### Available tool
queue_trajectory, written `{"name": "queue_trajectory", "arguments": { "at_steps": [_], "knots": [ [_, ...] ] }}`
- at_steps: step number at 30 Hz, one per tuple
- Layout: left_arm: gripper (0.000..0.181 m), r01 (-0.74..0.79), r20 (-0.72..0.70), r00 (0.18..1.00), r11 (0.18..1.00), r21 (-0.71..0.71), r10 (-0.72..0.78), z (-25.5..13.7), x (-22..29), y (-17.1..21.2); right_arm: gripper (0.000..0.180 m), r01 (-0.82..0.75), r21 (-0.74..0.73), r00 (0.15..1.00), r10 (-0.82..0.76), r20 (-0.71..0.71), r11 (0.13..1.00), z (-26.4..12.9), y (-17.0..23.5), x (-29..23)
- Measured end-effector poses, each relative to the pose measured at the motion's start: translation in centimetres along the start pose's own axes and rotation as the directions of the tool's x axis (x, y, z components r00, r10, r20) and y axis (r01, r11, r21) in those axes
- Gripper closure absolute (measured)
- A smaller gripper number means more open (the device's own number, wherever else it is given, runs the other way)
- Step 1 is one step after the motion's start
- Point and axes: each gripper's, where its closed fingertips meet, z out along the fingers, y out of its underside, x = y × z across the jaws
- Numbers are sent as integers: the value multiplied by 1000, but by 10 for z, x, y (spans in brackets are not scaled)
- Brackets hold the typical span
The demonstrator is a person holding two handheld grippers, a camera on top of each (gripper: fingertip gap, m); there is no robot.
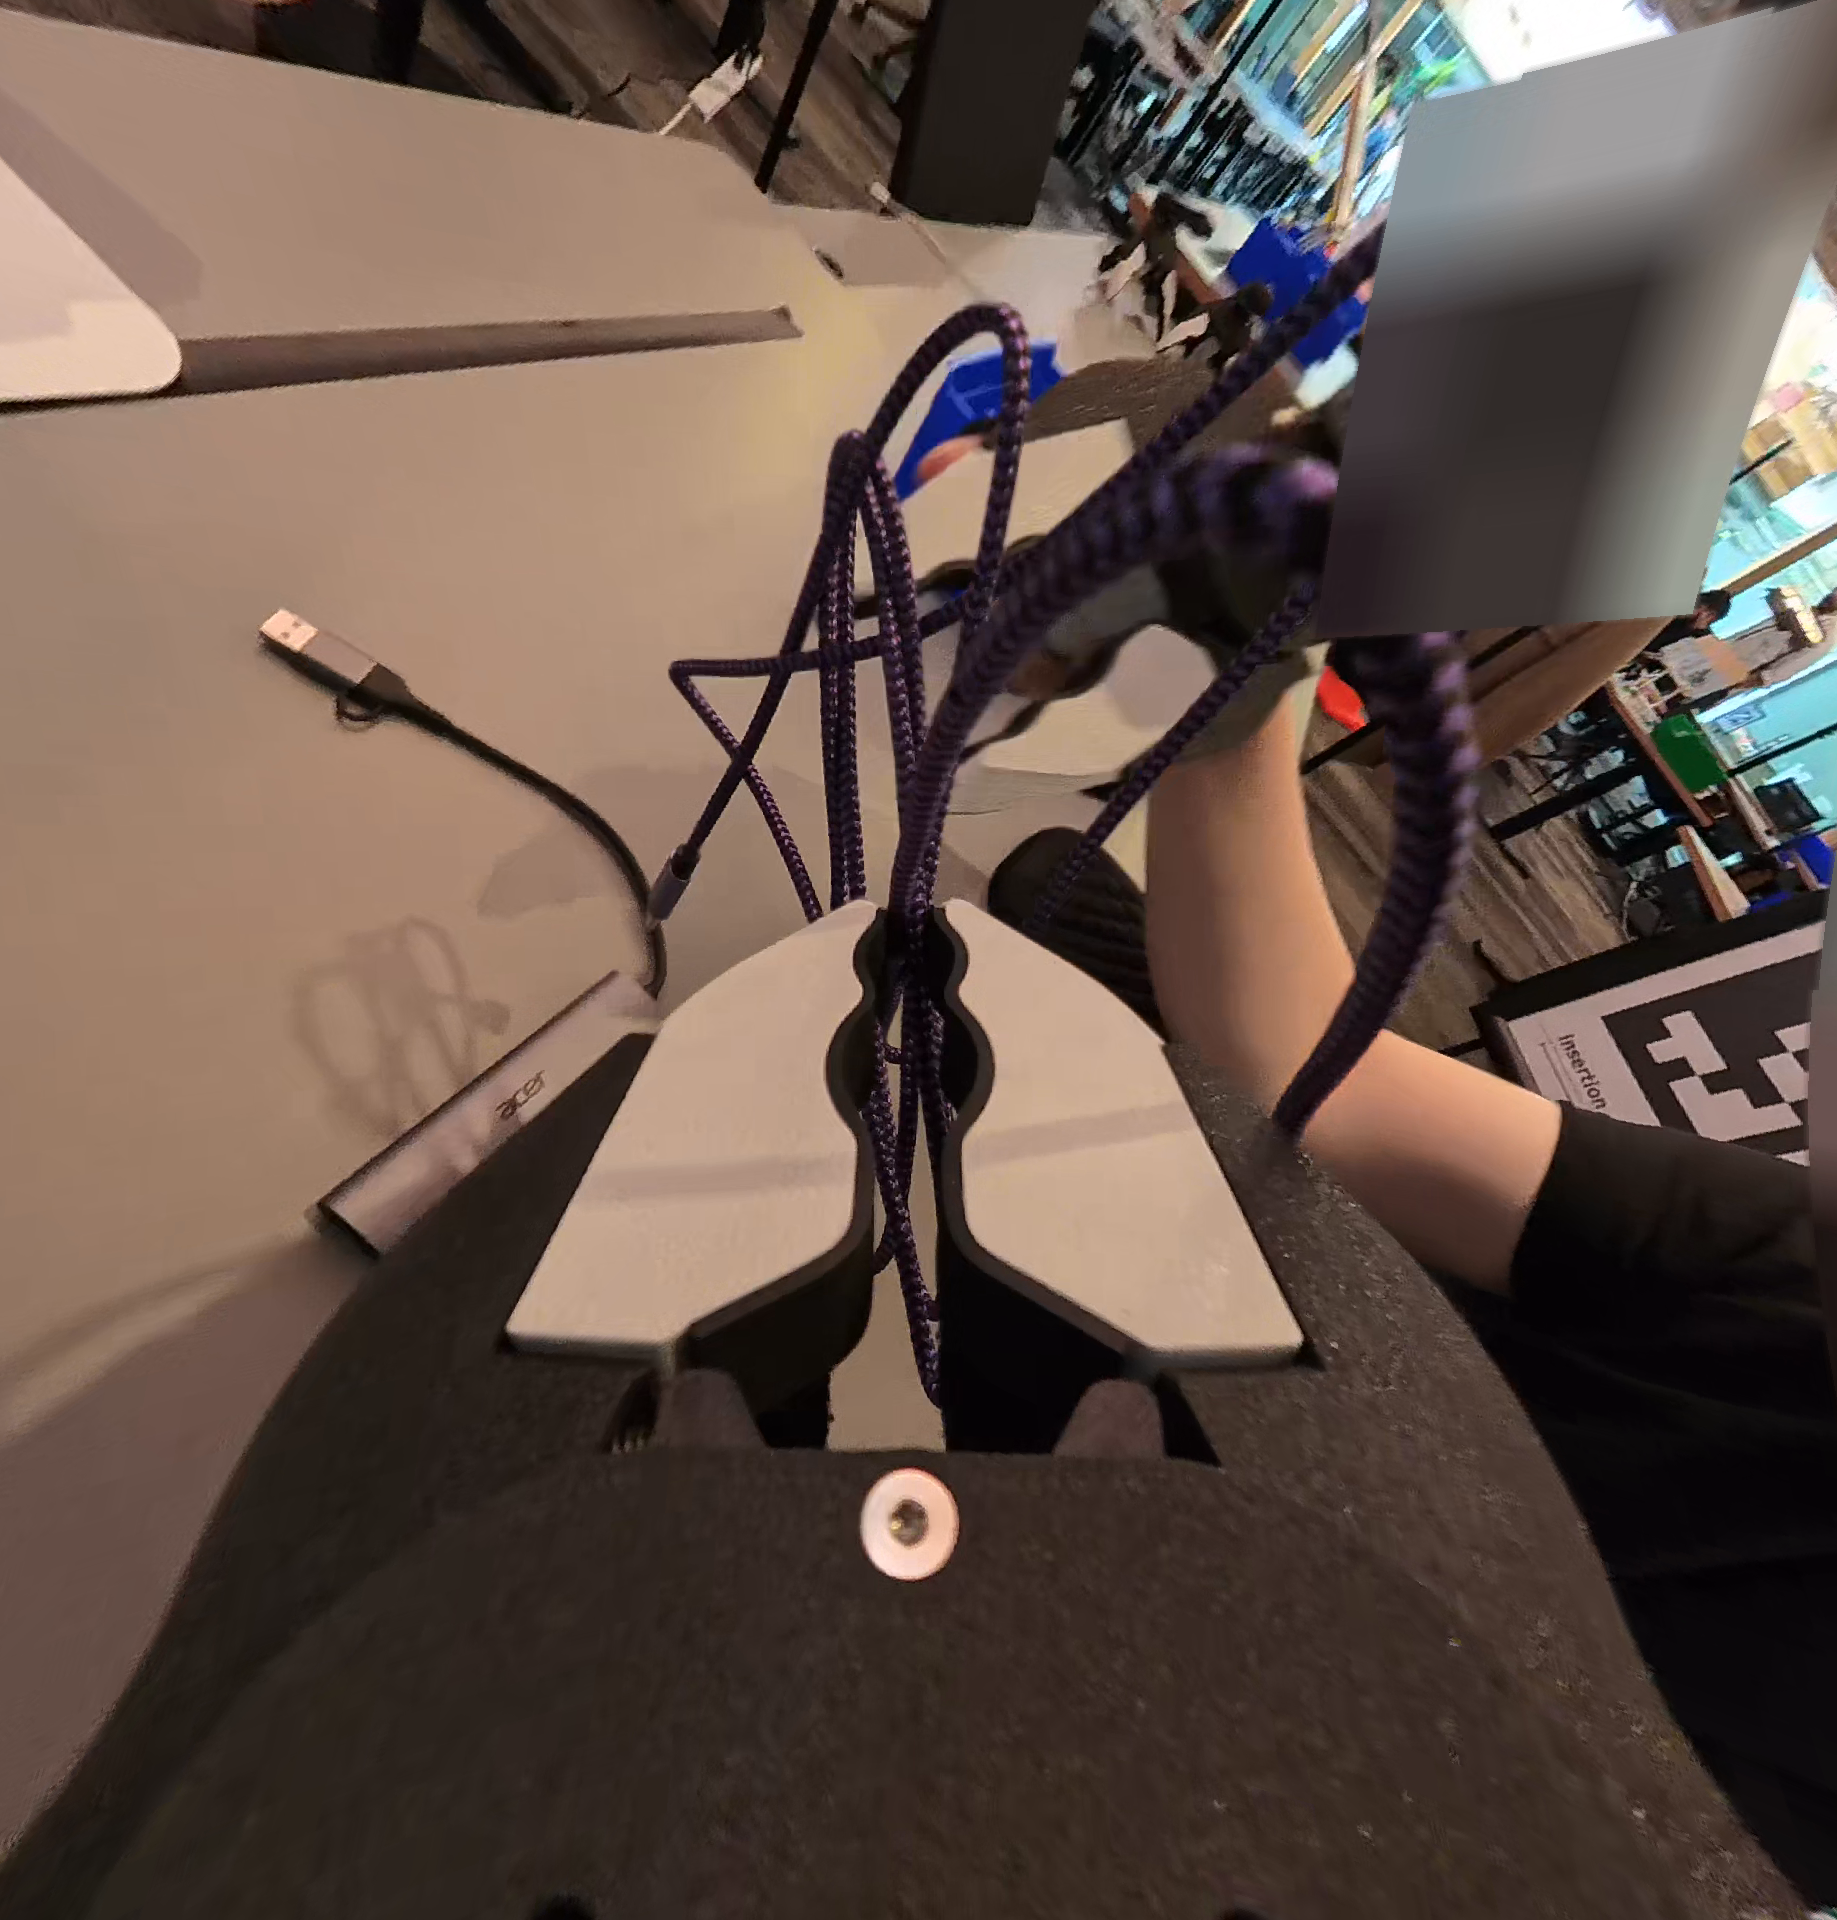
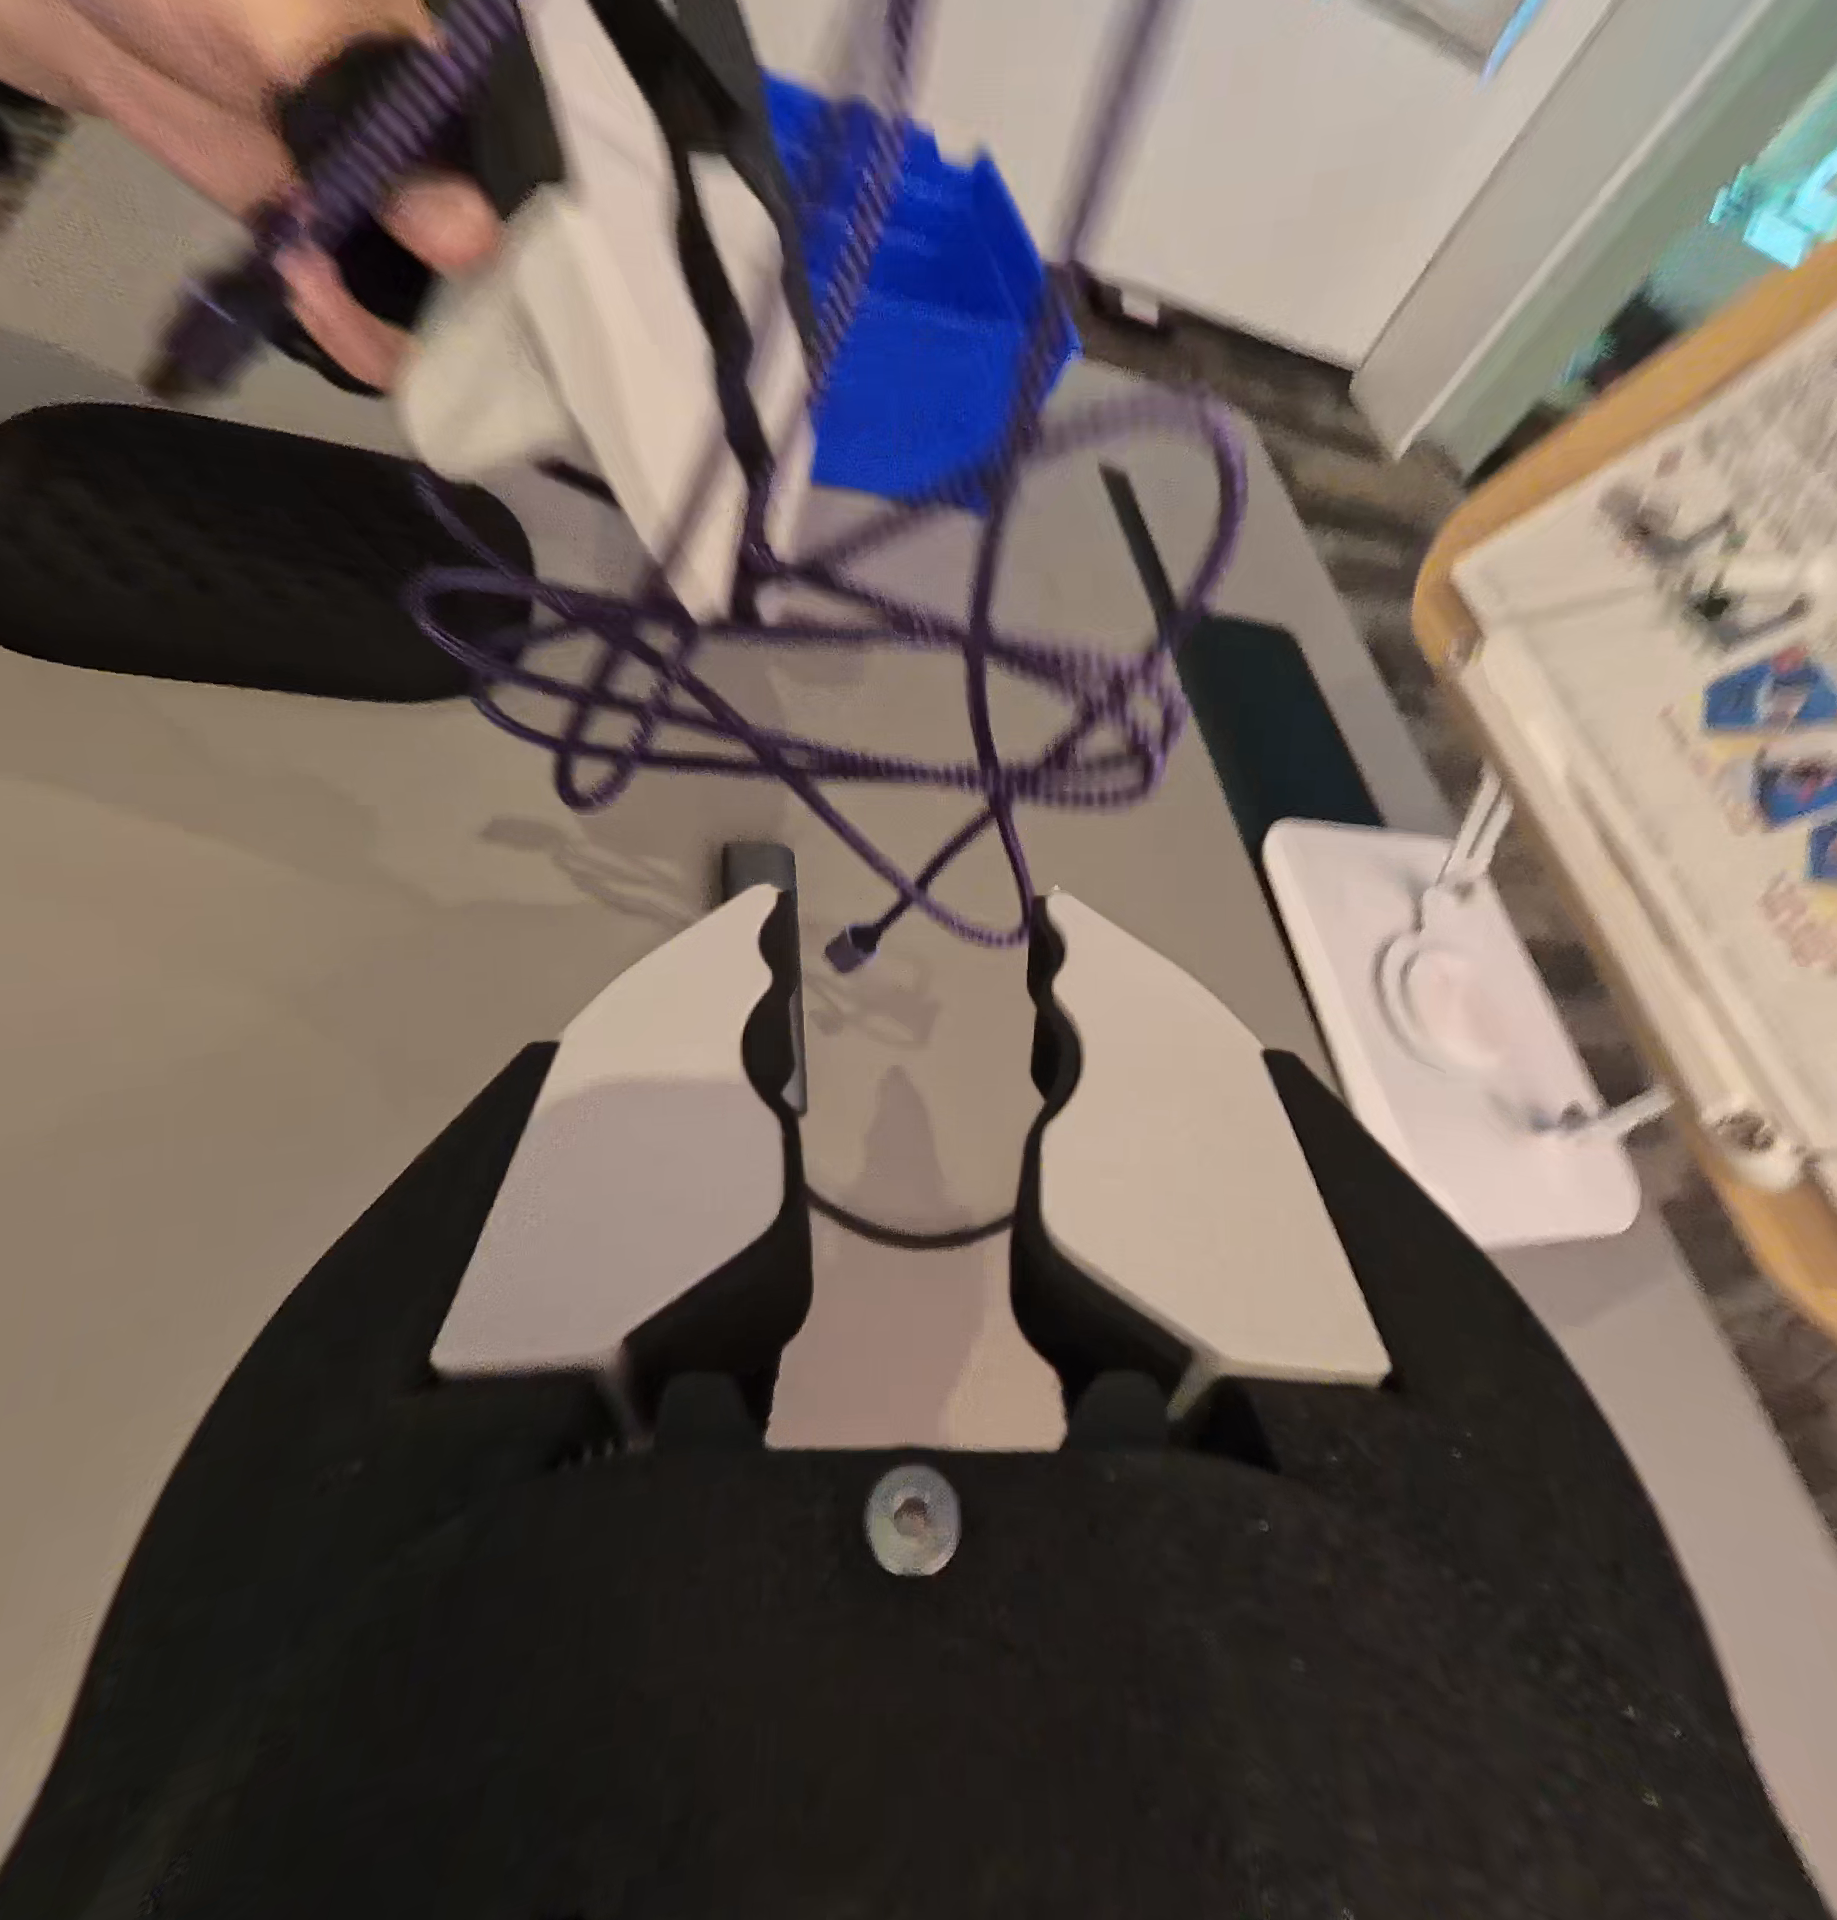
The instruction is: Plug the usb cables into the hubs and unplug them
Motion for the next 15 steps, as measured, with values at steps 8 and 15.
{"name": "queue_trajectory", "arguments": {
  "at_steps": [8, 15],
  "knots": [
    [174, 20, 72, 997, 983, -180, -7, 19, -5, 10, 144, 349, 200, 930, -365, 45, 916, -22, -75, -67],
    [174, -24, 91, 994, 945, -328, 57, 45, 2, 23, 148, 487, 84, 858, -494, 141, 869, -6, -59, -97]
  ]
}}
